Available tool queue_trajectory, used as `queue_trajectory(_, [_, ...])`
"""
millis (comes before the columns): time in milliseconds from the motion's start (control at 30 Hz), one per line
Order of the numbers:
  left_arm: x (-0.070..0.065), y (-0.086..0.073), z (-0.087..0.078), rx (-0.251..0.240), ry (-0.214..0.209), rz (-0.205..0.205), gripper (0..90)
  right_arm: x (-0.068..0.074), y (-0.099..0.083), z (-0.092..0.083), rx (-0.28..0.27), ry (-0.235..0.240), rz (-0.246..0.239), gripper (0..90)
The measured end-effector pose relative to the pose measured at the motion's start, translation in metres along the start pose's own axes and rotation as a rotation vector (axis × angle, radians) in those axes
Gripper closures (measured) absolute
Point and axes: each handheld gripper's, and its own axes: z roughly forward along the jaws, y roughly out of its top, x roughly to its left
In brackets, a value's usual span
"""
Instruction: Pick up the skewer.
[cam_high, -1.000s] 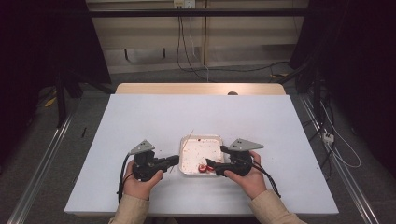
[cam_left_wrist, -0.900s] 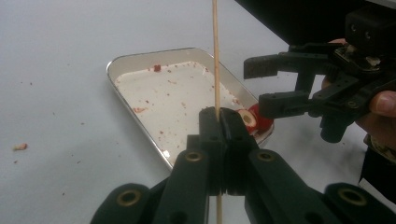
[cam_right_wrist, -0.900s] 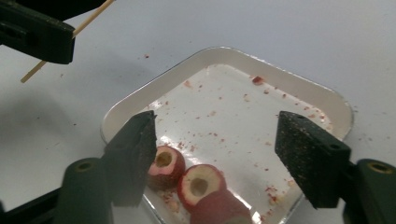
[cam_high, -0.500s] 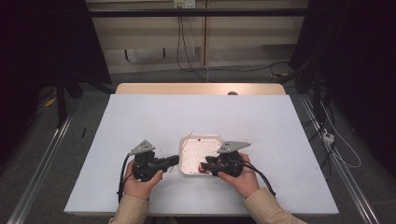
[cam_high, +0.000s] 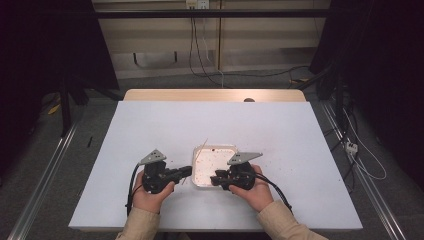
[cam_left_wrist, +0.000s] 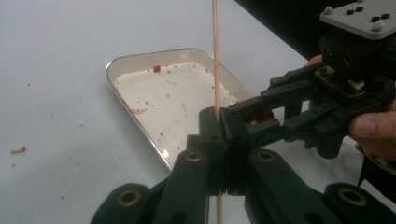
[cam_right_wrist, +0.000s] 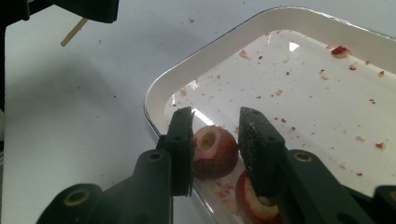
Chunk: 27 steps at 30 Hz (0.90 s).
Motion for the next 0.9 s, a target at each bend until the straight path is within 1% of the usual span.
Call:
queue_trajectory(67, [0.0, 0.0, -0.001, -0.002, 0.002, 0.004, 89.0, -0.001, -0.001, 0.002, 0.009, 0.017, 0.019, 65.6])
queue_trajectory(100, [0.001, 0.0, -0.001, -0.002, 0.001, 0.002, 89.0, 0.0, -0.001, 0.003, 0.017, 0.021, 0.019, 66.3])
queue_trajectory(133, [0.001, 0.0, -0.002, -0.002, 0.003, 0.003, 89.0, 0.0, -0.002, 0.004, 0.02, 0.019, 0.016, 67.1])
queue_trajectory(200, [0.0, 0.0, -0.002, -0.001, 0.004, 0.001, 89.0, 0.0, -0.001, 0.006, 0.023, 0.022, 0.035, 68.8])
queue_trajectory(233, [0.0, 0.0, -0.002, -0.001, 0.005, 0.002, 89.0, -0.001, -0.001, 0.006, 0.025, 0.02, 0.047, 71.3])
queue_trajectory(267, [0.0, 0.0, -0.002, 0.0, 0.004, 0.003, 89.0, -0.003, -0.001, 0.006, 0.017, 0.017, 0.07, 73.0])
queue_trajectory(300, [0.0, 0.0, -0.002, -0.001, 0.004, 0.002, 89.0, -0.003, -0.001, 0.006, 0.017, 0.017, 0.07, 73.0])
queue_trajectory(367, [0.0, 0.0, -0.002, 0.0, 0.004, 0.005, 89.0, -0.006, 0.0, 0.005, -0.009, 0.01, 0.107, 73.4])
queue_trajectory(433, [0.0, 0.0, -0.001, 0.0, 0.005, 0.001, 89.0, -0.009, 0.002, 0.003, -0.031, 0.014, 0.147, 73.5])
queue_trajectory(467, [0.0, 0.0, -0.001, -0.001, 0.004, -0.001, 89.0, -0.012, 0.003, 0.002, -0.055, 0.011, 0.192, 73.6])
queue_trajectory(500, [0.0, 0.0, -0.001, 0.0, 0.002, 0.001, 89.0, -0.012, 0.003, 0.002, -0.055, 0.011, 0.192, 73.6])
queue_trajectory(533, [0.0, 0.0, -0.001, 0.002, 0.002, 0.002, 89.0, -0.016, 0.005, -0.001, -0.079, 0.011, 0.225, 73.6])
queue_trajectory(567, [0.0, 0.0, -0.001, 0.005, 0.002, 0.007, 89.0, -0.016, 0.005, -0.001, -0.079, 0.011, 0.225, 73.6])
queue_trajectory(633, [0.0, 0.0, -0.001, 0.005, 0.002, 0.01, 89.0, -0.019, 0.006, -0.004, -0.103, 0.011, 0.255, 73.6])
queue_trajectory(667, [-0.001, 0.0, 0.0, 0.006, -0.001, 0.004, 89.0, -0.021, 0.007, -0.006, -0.115, 0.014, 0.277, 73.6])
queue_trajectory(700, [-0.001, 0.0, 0.0, 0.009, -0.002, 0.004, 89.0, -0.023, 0.008, -0.011, -0.146, 0.027, 0.314, 73.6])
queue_trajectory(733, [-0.001, -0.001, 0.0, 0.011, -0.003, 0.004, 89.0, -0.024, 0.009, -0.013, -0.164, 0.026, 0.327, 73.7])
queue_trajectory(767, [-0.001, -0.001, 0.001, 0.012, -0.005, 0.003, 89.0, -0.024, 0.009, -0.013, -0.164, 0.026, 0.327, 73.7])
queue_trajectory(800, [-0.001, -0.001, 0.001, 0.012, -0.004, 0.005, 89.0, -0.025, 0.01, -0.015, -0.181, 0.032, 0.344, 73.7])
queue_trajectory(833, [-0.002, -0.001, 0.0, 0.014, -0.003, 0.006, 89.0, -0.027, 0.012, -0.018, -0.202, 0.036, 0.377, 73.7])
queue_trajectory(900, [-0.002, 0.0, 0.001, 0.019, -0.003, 0.011, 89.0, -0.028, 0.012, -0.019, -0.205, 0.033, 0.382, 73.7])
